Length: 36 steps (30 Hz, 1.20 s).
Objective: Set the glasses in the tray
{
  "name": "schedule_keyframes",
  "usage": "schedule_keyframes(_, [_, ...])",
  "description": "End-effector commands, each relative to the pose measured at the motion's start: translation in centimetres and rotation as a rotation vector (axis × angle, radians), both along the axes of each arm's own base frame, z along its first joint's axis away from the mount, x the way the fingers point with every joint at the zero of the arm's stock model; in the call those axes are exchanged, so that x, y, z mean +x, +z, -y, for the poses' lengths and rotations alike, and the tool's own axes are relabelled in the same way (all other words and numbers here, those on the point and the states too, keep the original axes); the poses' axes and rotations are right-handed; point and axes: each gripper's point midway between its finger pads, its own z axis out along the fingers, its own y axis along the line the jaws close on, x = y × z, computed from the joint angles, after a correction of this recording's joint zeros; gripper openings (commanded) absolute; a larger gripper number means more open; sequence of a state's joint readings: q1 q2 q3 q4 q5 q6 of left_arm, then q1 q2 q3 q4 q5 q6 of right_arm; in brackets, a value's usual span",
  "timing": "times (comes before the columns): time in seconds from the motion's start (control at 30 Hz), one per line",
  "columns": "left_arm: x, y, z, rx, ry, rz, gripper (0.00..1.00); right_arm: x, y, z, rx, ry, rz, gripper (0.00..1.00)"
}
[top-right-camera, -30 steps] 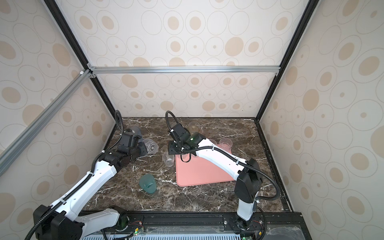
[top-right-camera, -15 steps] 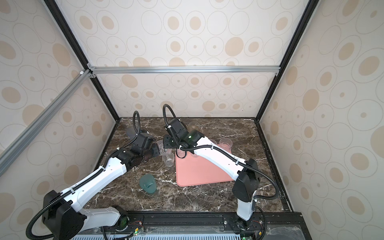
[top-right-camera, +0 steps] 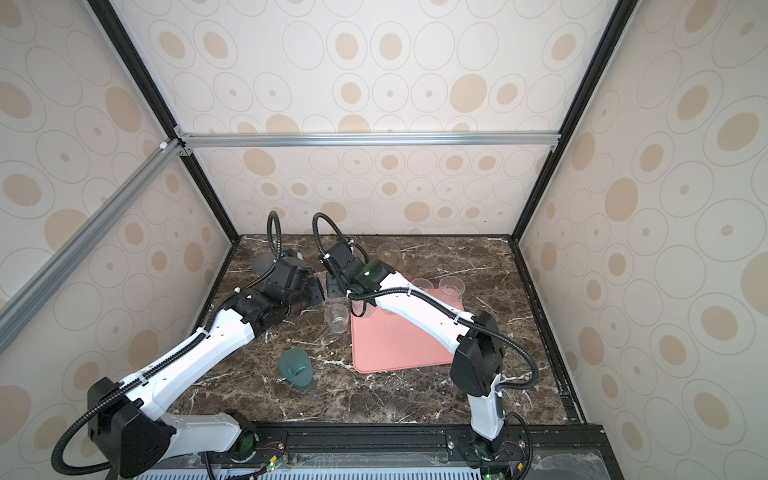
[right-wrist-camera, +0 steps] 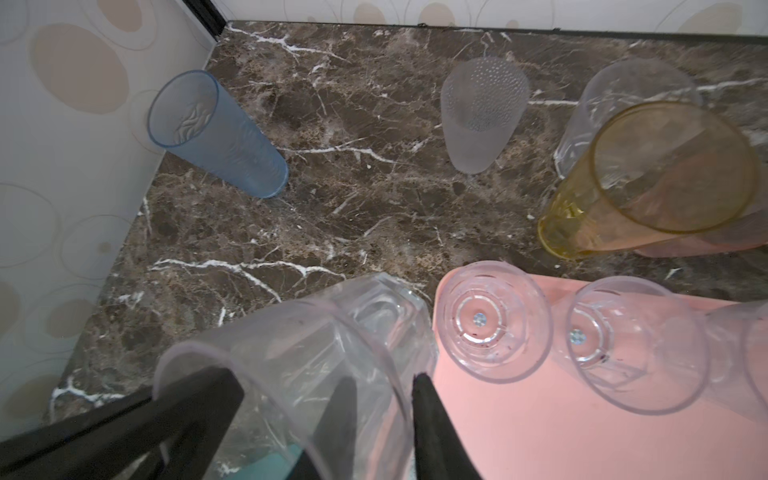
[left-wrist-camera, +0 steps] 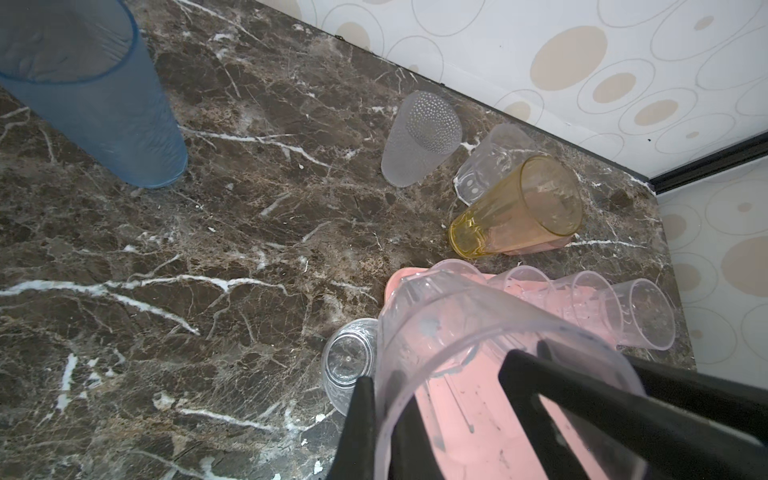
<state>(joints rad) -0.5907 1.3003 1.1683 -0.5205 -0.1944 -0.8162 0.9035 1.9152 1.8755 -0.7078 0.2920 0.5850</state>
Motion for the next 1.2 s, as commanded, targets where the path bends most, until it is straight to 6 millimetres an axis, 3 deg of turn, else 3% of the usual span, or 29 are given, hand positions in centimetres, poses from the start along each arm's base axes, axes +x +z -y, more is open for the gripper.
schedule_keyframes(0.0, [0.6, 4.4, 1.5, -0.102, -0.015, 0.087, 0.10, 0.4, -0.2, 0.5, -0.052, -0.014, 0.021, 0.12])
schedule_keyframes(0.17, [0.2, 6.2, 1.9, -0.129, -0.043, 0.123, 0.25, 0.8, 0.6, 0.6, -0.053, -0.016, 0.044, 0.04])
schedule_keyframes(0.4, [-0.8, 8.3, 1.4, -0.138, -0.077, 0.192, 0.43, 1.2, 1.2, 0.8, -0.042, -0.020, 0.039, 0.02])
schedule_keyframes(0.67, [-1.5, 9.7, -2.5, 0.059, -0.038, 0.344, 0.64, 0.6, 3.8, 4.1, 0.024, 0.039, -0.060, 0.02])
schedule_keyframes(0.83, [-1.8, 8.5, -3.5, 0.134, -0.048, 0.413, 0.65, -1.6, 2.7, 8.0, -0.018, 0.080, -0.211, 0.03])
schedule_keyframes(0.93, [-1.7, 6.7, -3.6, 0.154, -0.043, 0.404, 0.65, -3.5, 1.3, 10.2, -0.069, 0.094, -0.287, 0.03])
schedule_keyframes(1.17, [-0.8, 1.9, -2.1, 0.149, -0.081, 0.330, 0.65, -7.2, -3.9, 12.0, -0.162, 0.107, -0.497, 0.03])
